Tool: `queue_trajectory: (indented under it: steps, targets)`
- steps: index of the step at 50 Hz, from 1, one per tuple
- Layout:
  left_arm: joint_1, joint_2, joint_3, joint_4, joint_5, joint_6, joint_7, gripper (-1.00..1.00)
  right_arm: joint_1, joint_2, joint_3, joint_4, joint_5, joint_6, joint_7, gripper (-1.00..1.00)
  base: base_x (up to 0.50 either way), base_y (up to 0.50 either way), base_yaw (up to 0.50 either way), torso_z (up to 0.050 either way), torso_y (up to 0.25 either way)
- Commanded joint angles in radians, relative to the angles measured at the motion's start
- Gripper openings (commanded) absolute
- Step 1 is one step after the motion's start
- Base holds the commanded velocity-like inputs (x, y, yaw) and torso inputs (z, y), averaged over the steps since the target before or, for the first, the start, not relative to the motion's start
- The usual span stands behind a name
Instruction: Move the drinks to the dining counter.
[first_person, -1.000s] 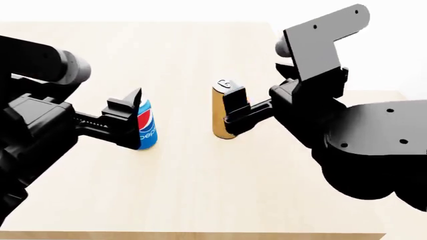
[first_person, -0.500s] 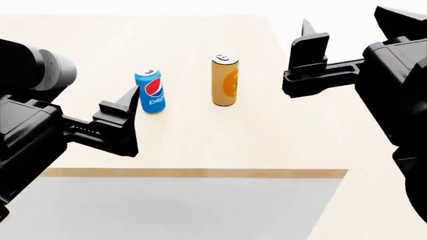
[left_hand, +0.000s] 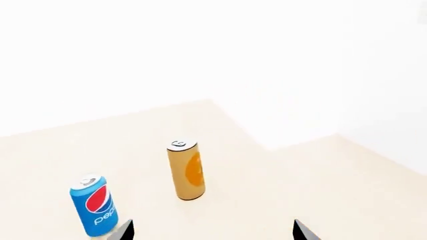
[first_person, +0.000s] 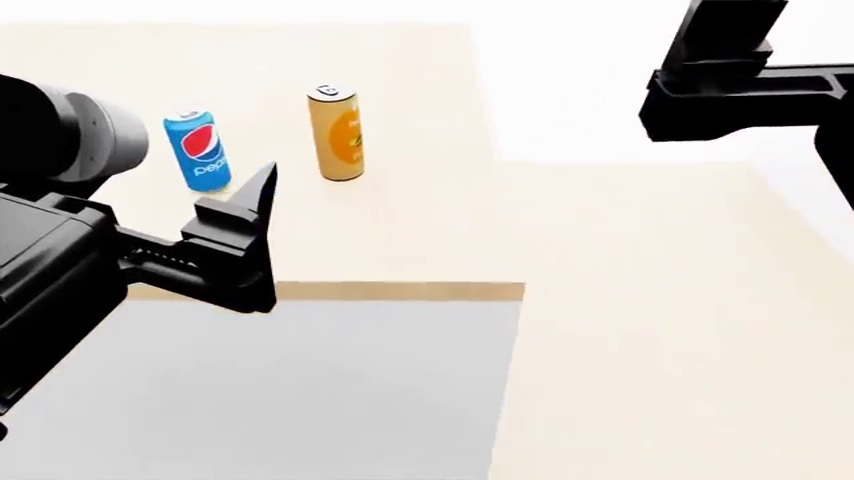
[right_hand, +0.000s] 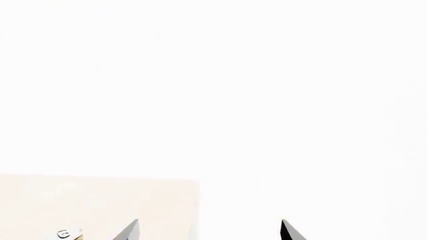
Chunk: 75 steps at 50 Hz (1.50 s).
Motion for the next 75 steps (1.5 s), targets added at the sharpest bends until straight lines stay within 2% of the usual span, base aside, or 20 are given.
queue_trajectory:
  steps: [1, 75]
  targets:
    - [-0.003, 0.001, 0.005, 0.002, 0.000, -0.001, -0.003, 1.00, -0.026, 0.011, 0.016, -0.011, -0.004, -0.034, -0.005, 1.00, 0.00, -0.50, 0.00, 0.000, 0.000]
    - [-0.019, -0.004, 0.022, 0.003, -0.009, 0.002, -0.004, 1.00, -0.017, -0.001, 0.006, -0.004, -0.001, -0.011, -0.024, 1.00, 0.00, -0.50, 0.00, 0.000, 0.000]
